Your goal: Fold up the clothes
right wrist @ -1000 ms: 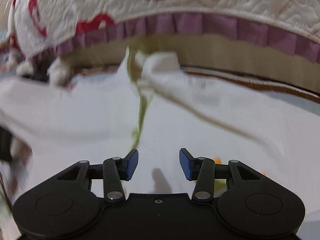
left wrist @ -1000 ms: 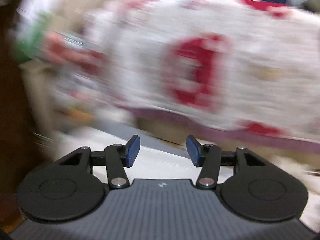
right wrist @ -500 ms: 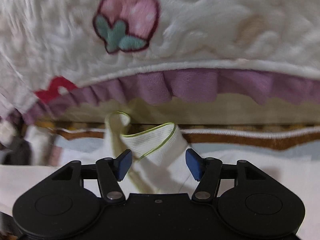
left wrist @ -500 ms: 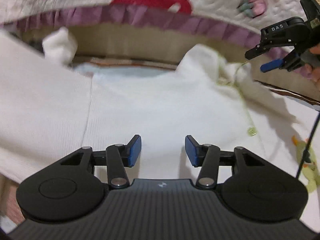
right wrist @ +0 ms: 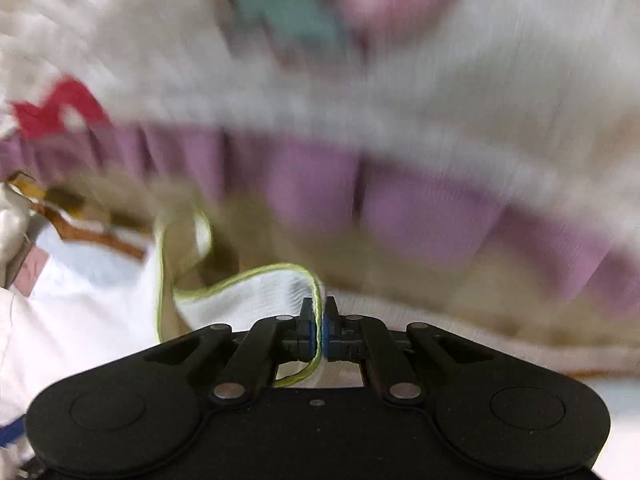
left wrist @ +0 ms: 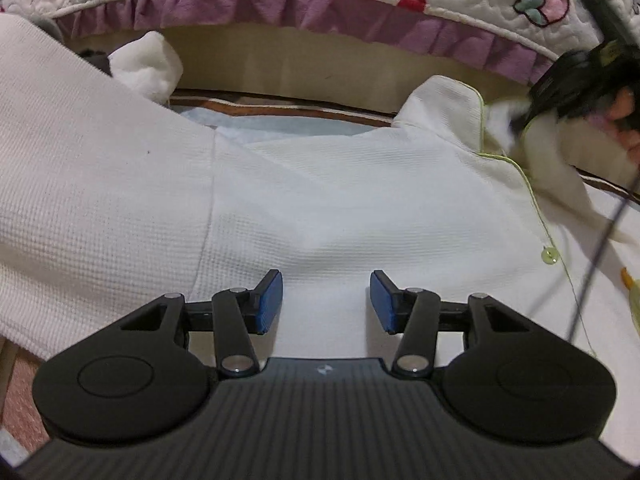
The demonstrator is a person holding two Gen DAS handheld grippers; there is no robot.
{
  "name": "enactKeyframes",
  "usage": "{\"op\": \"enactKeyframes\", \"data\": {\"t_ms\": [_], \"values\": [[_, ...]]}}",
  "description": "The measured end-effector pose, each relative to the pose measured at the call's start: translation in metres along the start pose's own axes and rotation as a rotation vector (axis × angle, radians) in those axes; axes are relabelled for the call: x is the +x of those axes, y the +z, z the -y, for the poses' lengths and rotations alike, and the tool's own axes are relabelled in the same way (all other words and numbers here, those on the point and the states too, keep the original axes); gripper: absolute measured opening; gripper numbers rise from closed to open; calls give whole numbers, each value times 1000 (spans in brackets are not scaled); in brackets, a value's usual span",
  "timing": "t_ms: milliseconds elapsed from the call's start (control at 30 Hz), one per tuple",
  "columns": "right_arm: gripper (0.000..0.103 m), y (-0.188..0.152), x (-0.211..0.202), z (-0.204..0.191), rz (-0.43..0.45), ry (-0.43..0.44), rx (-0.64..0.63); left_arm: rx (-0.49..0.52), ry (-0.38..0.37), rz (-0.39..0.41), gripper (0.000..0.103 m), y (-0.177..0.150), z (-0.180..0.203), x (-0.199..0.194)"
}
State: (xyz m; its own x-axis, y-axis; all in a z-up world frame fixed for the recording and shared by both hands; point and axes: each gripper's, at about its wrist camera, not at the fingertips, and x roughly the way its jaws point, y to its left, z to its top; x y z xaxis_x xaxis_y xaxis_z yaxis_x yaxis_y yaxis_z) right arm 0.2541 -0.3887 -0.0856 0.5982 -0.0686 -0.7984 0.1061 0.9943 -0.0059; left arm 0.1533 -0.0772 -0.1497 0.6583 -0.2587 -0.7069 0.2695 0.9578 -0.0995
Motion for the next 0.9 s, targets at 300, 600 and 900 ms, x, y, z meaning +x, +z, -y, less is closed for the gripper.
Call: {"op": "enactKeyframes", "data": {"t_ms": [300, 600, 900], "values": [[2, 16, -26, 2, 109, -50, -103, 37, 34, 6, 49, -3, 3, 3], [55, 13, -17, 5, 86, 36, 68, 9, 24, -8, 50, 0, 0, 2], [55, -9, -53, -27, 224, 186, 159, -47, -8, -25, 51, 4, -6, 1]]}}
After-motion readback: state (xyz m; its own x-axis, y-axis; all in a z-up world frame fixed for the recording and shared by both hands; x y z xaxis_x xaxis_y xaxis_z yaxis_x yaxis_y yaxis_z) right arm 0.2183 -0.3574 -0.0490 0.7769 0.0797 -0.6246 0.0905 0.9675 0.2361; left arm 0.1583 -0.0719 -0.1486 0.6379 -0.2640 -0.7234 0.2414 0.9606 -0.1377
